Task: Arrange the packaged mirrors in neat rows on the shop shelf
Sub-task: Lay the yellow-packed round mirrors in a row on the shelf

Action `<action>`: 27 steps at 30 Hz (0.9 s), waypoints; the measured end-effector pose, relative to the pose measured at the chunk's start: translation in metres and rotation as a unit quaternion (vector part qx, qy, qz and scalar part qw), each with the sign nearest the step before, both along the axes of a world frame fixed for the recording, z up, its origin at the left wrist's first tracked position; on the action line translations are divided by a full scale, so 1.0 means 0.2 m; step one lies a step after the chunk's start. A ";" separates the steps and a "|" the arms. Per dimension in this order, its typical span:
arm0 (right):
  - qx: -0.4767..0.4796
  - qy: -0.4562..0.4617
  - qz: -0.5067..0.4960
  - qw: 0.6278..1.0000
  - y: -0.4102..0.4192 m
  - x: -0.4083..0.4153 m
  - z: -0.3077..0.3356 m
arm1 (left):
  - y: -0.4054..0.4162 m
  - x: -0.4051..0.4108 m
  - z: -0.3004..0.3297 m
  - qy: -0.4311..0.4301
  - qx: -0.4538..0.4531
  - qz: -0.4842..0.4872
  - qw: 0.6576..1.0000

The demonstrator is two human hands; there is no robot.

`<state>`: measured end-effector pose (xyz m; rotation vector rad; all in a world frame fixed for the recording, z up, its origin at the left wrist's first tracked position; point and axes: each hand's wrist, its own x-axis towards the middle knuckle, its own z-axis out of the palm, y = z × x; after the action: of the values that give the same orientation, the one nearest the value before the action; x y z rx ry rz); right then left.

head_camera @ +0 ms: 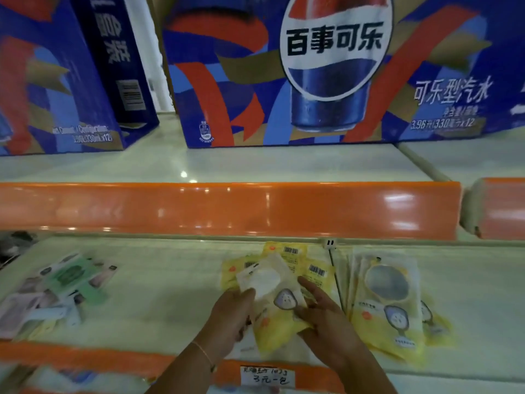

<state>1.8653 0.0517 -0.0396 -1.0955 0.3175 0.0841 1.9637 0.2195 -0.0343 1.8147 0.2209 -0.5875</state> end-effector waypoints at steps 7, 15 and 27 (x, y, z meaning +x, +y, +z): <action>0.140 -0.018 -0.039 0.989 -0.14 -0.09 -0.03 | -0.15 0.01 0.01 0.121 -0.116 0.025 0.986; -0.117 0.101 -0.128 0.980 -0.26 -0.23 -0.02 | -0.38 -0.04 -0.03 0.017 -0.045 -0.086 0.995; -0.376 0.136 -0.311 0.862 -0.57 -0.33 -0.02 | -0.74 -0.18 0.04 -0.094 -0.012 -0.271 0.958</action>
<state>1.7994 -0.0621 -0.0433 -1.7041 1.0067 -0.5096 1.9281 0.0706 -0.0256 1.8957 -0.4264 -0.7832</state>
